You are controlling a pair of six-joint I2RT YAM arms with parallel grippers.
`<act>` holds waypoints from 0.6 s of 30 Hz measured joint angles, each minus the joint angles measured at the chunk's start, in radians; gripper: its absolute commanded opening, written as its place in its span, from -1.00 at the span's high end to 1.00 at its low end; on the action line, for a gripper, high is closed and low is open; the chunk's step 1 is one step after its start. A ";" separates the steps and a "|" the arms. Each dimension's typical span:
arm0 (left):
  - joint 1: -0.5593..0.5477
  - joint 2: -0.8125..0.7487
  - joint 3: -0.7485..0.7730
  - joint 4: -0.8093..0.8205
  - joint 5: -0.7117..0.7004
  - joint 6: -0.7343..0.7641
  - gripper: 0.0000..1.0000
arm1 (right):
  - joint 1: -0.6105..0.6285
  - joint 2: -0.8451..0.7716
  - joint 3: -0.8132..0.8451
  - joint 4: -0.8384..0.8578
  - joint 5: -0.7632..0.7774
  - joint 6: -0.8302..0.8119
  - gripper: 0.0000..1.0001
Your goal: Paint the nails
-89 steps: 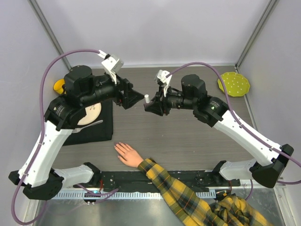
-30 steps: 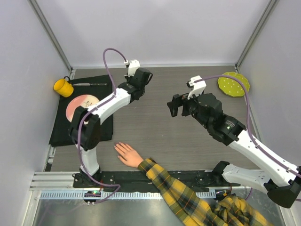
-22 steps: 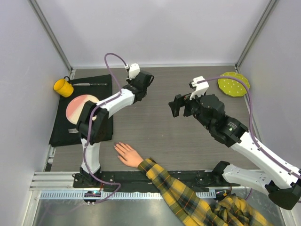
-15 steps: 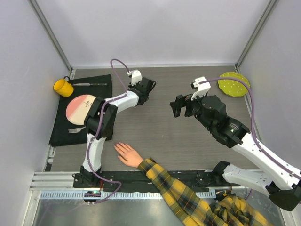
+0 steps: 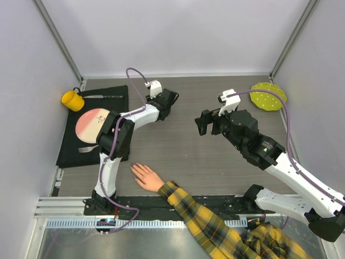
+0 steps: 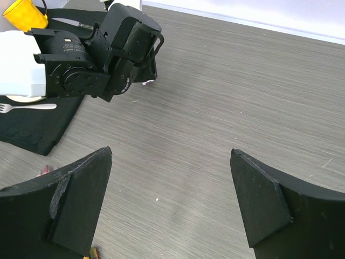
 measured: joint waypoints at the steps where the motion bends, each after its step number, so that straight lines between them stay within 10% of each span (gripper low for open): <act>1: 0.000 0.000 0.000 -0.003 -0.004 -0.001 -0.12 | 0.000 0.002 0.000 -0.001 0.000 0.000 -0.93; 9: 0.000 -0.009 0.000 -0.035 -0.009 0.023 -0.89 | -0.001 0.013 -0.002 -0.001 0.000 0.006 -0.93; 18: 0.001 -0.251 0.057 -0.179 0.058 0.061 -0.99 | -0.001 0.042 0.065 -0.092 0.112 0.036 -0.99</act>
